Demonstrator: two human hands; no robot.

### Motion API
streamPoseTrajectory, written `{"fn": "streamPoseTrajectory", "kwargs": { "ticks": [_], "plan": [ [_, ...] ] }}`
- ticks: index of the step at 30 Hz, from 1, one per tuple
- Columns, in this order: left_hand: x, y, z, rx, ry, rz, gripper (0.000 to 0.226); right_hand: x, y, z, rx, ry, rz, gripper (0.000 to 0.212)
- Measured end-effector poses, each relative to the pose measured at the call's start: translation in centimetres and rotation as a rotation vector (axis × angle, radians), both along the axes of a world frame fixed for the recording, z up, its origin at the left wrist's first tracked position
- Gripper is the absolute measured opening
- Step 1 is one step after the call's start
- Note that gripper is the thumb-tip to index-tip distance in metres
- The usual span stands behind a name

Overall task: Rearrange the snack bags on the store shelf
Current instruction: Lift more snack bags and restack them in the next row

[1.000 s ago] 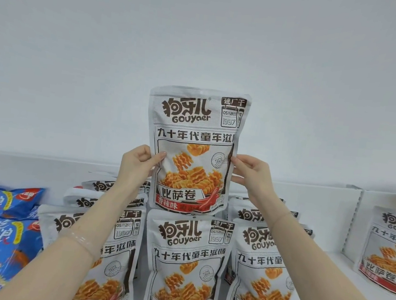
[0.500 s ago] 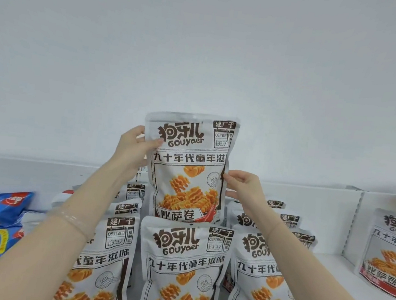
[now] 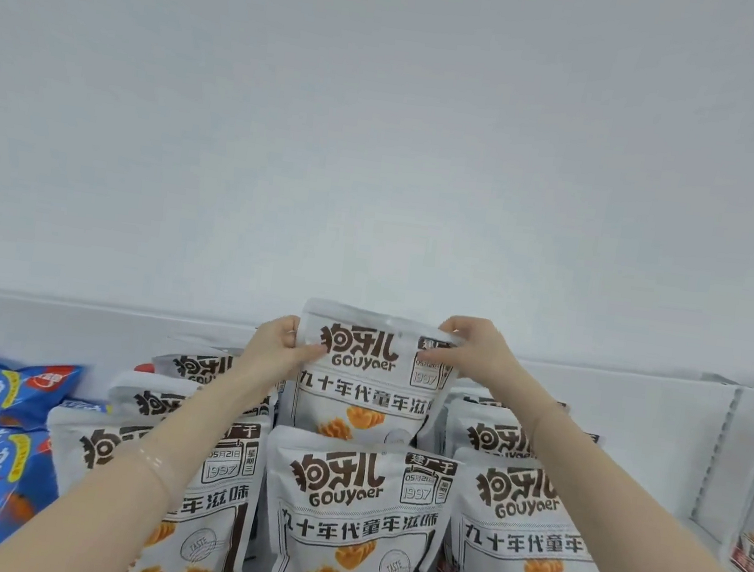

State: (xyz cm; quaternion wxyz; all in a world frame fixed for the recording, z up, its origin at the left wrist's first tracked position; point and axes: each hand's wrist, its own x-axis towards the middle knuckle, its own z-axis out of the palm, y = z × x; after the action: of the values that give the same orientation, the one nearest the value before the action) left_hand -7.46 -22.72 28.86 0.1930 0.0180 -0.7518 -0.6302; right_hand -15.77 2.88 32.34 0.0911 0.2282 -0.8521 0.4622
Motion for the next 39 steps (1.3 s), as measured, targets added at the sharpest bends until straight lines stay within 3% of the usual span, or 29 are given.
{"fn": "streamPoseTrajectory", "kwargs": {
  "ticks": [2,5,8,11,14,18,22,24,28,31,33,36,39],
  "plan": [
    [-0.2,-1.0,0.0,-0.166,-0.074,0.019,0.037,-0.1,-0.4,-0.6,0.191,0.067,-0.005,0.031],
    [-1.1,-2.4,-0.5,-0.434,-0.208,0.049,0.066,-0.3,-1.1,-1.7,0.445,0.135,0.004,0.033],
    [-2.1,-2.5,-1.3,-0.691,-0.289,0.097,0.046,-1.0,-1.5,-2.8,0.620,0.132,0.013,0.038],
    [-1.6,-1.4,-1.3,-0.801,-0.341,0.073,0.032,-1.2,-1.6,-3.7,0.717,0.135,0.019,0.031],
    [-1.8,-1.2,-1.8,-0.851,-0.374,0.034,0.049,-1.5,-1.5,-4.6,0.732,0.141,0.026,0.028],
    [-2.0,-1.7,-2.0,-0.855,-0.346,-0.015,0.058,-1.9,-1.2,-4.2,0.726,0.122,0.055,0.034],
    [-1.7,-1.9,-1.6,-0.767,-0.270,-0.009,0.027,-2.7,-1.1,-3.3,0.514,0.102,0.042,0.043],
    [-1.7,-1.8,-1.3,-0.685,-0.199,0.029,0.025,-3.7,-1.5,-2.9,0.448,0.184,-0.069,0.036],
    [-1.5,-1.3,-0.9,-0.592,-0.094,0.121,0.029,-5.8,-3.4,-3.4,0.838,0.209,-0.186,0.038],
    [-1.2,-1.1,-0.6,-0.590,-0.073,0.126,0.022,-6.8,-4.5,-4.0,0.899,0.192,-0.206,0.021],
    [-1.1,-1.3,-0.5,-0.584,-0.065,0.145,0.023,-7.1,-5.0,-3.8,0.798,0.198,-0.187,0.007],
    [-0.8,-1.7,-0.3,-0.572,-0.025,0.222,0.039,-7.0,-5.6,-2.2,0.500,0.220,-0.151,0.027],
    [-0.9,-2.0,0.3,-0.508,0.033,0.331,0.064,-5.3,-5.2,1.1,0.282,0.344,-0.123,0.020]
  ]
}}
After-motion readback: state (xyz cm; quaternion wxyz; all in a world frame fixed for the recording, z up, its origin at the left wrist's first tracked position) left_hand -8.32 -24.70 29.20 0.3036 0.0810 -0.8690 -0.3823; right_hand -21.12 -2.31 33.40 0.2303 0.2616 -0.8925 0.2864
